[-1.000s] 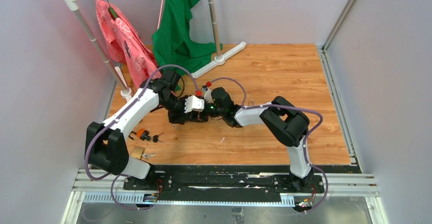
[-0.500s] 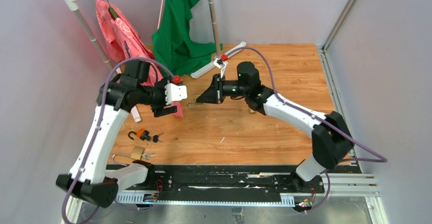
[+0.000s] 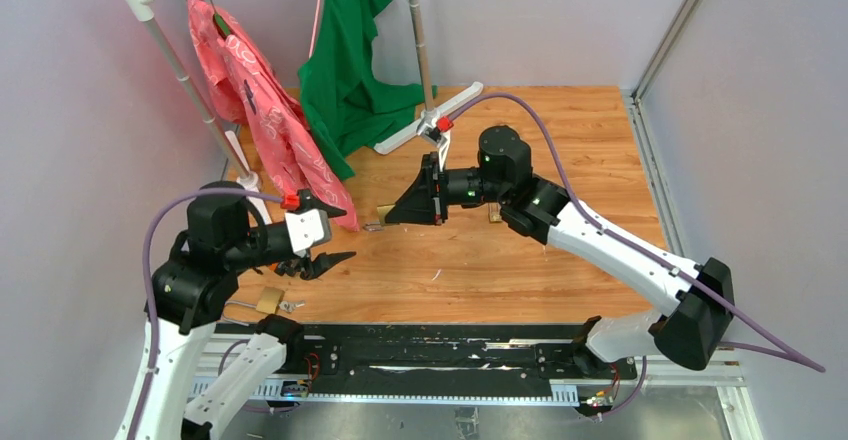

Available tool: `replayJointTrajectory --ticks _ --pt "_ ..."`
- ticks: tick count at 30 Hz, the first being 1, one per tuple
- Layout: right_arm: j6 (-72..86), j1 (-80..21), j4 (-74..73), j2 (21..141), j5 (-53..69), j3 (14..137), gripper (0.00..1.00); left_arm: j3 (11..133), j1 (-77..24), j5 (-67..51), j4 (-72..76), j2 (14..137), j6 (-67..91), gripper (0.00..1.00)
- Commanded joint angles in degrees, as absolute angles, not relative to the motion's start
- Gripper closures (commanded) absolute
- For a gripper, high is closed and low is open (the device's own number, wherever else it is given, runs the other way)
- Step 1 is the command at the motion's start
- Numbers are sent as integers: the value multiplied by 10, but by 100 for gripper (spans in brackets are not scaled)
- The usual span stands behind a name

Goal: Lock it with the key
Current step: Pick up the lock from the center of the board, then lock the lock.

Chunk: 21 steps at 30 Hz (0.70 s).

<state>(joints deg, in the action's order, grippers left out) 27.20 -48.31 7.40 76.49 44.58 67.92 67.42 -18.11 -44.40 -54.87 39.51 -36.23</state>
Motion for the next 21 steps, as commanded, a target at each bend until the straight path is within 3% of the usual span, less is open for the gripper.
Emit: replayJointTrajectory --ticks 1,5,8,11,13,15,18,21 --pt "268 -499 56 745 428 712 100 623 -185 -488 -463 350 -303 28" --pt "263 -513 42 753 416 731 100 582 -185 -513 -391 340 -264 27" --pt "248 -519 20 753 398 743 100 561 -185 -498 -310 347 -209 33" --pt "247 -523 23 750 389 740 100 493 -185 -494 -174 324 -132 47" --pt "248 -525 18 749 379 739 100 440 -185 -496 -89 309 -81 64" --pt "248 -526 11 748 374 738 100 406 -185 -512 -12 294 -36 76" --pt "248 -526 9 749 378 735 100 397 -185 -514 -5 292 -40 98" --pt "232 -526 -33 764 387 754 100 400 -185 -506 -3 295 -50 100"
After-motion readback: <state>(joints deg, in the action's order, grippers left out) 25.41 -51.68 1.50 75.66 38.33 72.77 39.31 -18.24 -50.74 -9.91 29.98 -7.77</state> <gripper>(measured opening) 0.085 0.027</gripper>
